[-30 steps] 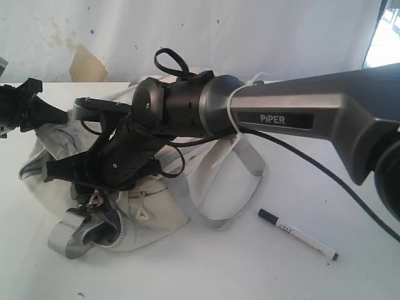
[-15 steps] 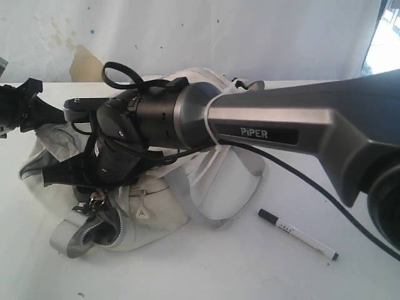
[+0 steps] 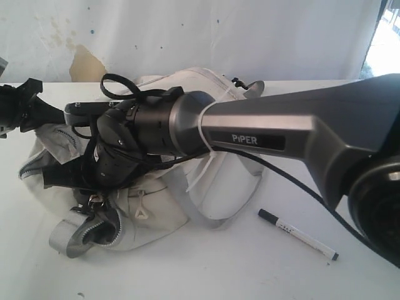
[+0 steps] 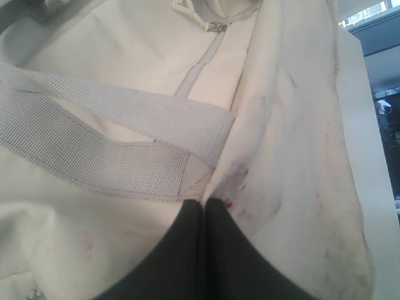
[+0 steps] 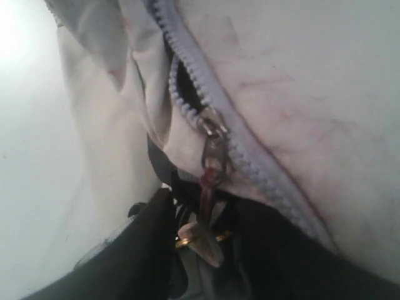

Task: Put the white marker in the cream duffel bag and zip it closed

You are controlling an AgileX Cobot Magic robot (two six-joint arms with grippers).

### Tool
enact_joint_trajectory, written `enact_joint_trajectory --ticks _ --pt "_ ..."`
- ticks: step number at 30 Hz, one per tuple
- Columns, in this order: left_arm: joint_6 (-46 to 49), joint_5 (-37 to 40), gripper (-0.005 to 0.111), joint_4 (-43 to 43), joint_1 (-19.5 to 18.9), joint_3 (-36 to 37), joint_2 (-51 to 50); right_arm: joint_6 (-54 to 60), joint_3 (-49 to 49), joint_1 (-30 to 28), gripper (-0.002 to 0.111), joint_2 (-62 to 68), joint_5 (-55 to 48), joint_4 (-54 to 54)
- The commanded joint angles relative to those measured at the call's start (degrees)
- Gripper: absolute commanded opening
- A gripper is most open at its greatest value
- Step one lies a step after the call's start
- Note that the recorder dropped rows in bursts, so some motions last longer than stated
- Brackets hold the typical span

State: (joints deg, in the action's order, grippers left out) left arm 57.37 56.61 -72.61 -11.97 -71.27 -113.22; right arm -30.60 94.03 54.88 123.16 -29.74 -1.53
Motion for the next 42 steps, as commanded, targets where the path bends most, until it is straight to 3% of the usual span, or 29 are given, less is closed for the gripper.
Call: enact_joint_trajectory --ticks 1,12,14,17,42 --pt "-0.2 -0.5 0.0 0.3 -0.4 -0.1 0.5 -0.2 0.2 0.0 0.034 0.5 1.3 0.0" --pt "-0.2 -0.3 0.0 0.3 -0.4 -0.1 0.5 0.8 0.2 0.9 0.031 2.6 3.1 -2.3" --pt "-0.2 -0.3 0.0 0.3 -0.4 -0.1 0.5 0.8 0.2 0.9 0.024 2.6 3.1 -3.3" --pt "-0.2 -0.3 0.0 0.3 -0.4 -0.1 0.5 0.9 0.2 0.9 0.0 2.6 2.0 -5.8" --pt "-0.8 -0.5 0.0 0.3 -2.2 -0.1 0.5 12.9 0.2 -1.1 0.0 -11.0 -24.2 -6.1"
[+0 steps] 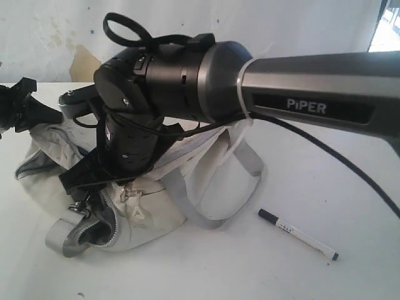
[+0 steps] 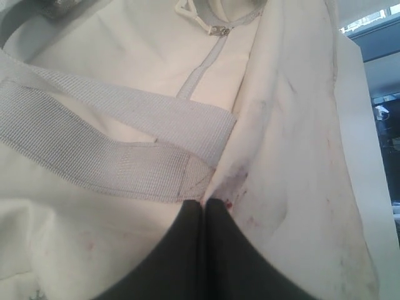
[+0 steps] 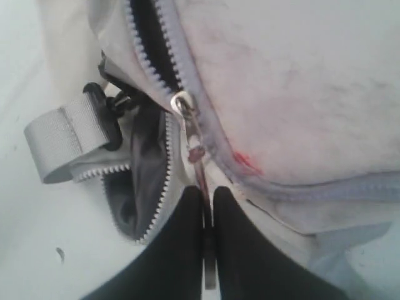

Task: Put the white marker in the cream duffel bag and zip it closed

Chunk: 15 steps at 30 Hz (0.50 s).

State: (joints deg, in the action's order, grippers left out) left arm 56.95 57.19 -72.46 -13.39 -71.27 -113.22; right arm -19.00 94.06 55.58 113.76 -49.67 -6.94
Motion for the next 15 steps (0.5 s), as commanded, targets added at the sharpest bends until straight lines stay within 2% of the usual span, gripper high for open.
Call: enact_joint_trajectory --ticks 1,8,15 --pt "-0.4 -1.1 0.0 0.2 -0.7 -0.1 0.5 1.5 0.2 -2.4 0.0 -1.7 -4.9 -0.6" --pt "-0.4 -0.9 0.0 0.3 -0.8 -0.1 0.5 3.8 0.0 -7.1 0.0 -2.9 -10.3 -0.5" --pt "-1.7 -0.7 0.0 0.3 -0.8 -0.1 0.5 6.4 -0.2 -10.8 0.0 -5.4 -10.7 -0.5"
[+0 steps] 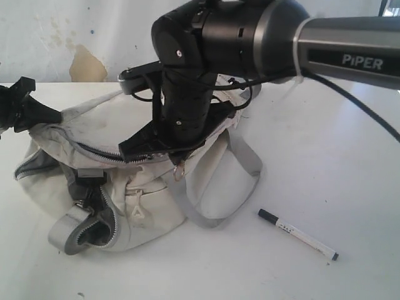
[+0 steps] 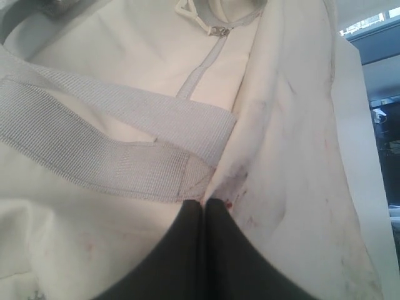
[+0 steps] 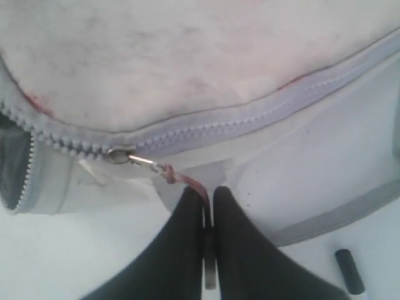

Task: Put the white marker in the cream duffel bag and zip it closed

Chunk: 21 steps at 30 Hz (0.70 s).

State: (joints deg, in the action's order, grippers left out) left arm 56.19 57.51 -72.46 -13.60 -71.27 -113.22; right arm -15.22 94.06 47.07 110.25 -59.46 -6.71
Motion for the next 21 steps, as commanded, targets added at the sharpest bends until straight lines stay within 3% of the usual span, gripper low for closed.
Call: enact_joint_trajectory --ticks 1,9,17,21 --pt "-0.9 -0.9 0.0 0.3 -0.5 -0.1 0.5 3.2 -0.2 -2.9 0.0 -2.0 -0.9 -0.8" --pt "0.8 1.0 0.005 0.2 -0.5 -0.2 0.8 8.9 -0.7 -5.4 0.0 -1.9 1.1 -0.8" --pt "5.5 3.6 0.057 5.4 -0.5 -0.3 6.3 11.6 -0.7 -5.4 0.0 -1.2 3.3 -0.4" --pt "6.0 4.1 0.064 12.1 -0.5 -0.3 10.4 12.0 -0.8 -5.4 0.0 -0.7 4.7 -0.4"
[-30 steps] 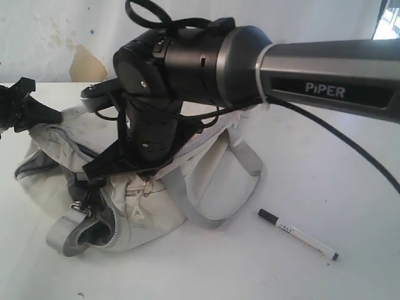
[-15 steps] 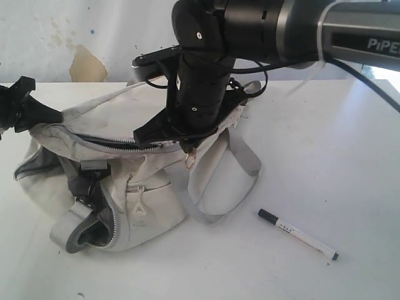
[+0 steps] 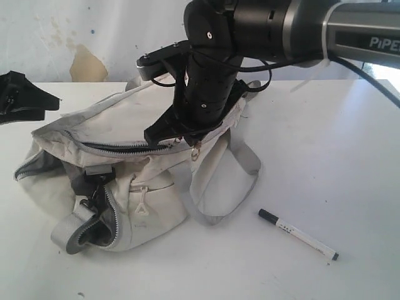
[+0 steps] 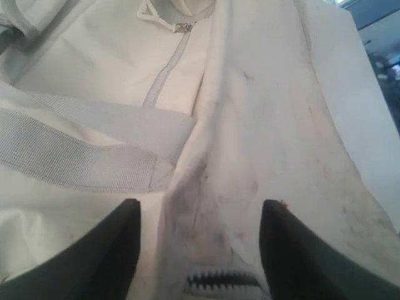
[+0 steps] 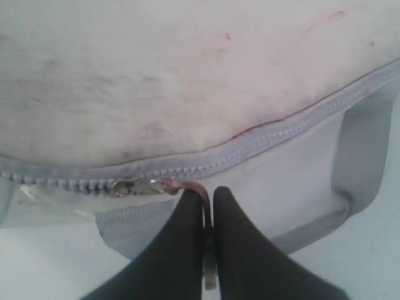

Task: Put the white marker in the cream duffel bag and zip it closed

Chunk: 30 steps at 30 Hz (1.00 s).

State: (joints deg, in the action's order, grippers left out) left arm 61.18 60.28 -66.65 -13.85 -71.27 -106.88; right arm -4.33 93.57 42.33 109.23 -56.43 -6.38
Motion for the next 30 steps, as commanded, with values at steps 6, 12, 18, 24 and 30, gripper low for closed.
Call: enact_joint_trajectory --ticks 6,12,18,24,30 --pt "16.6 2.3 0.06 7.8 2.6 4.6 9.0 1.5 -0.3 -0.7 0.0 0.3 3.2 -1.1" --pt "35.5 2.1 0.06 4.7 7.2 11.5 10.2 1.5 -0.3 -0.7 0.0 0.3 2.3 -1.0" --pt "36.9 4.1 0.06 3.6 9.5 11.9 11.1 1.5 -0.3 -0.7 0.0 0.3 1.1 -1.0" --pt "40.4 2.4 0.06 3.7 14.2 11.9 13.3 1.5 -0.3 -0.7 0.0 0.3 1.1 -1.0" --pt "41.0 -4.2 0.06 4.3 20.0 12.1 13.5 1.5 -0.3 -0.7 0.0 0.3 1.0 -1.1"
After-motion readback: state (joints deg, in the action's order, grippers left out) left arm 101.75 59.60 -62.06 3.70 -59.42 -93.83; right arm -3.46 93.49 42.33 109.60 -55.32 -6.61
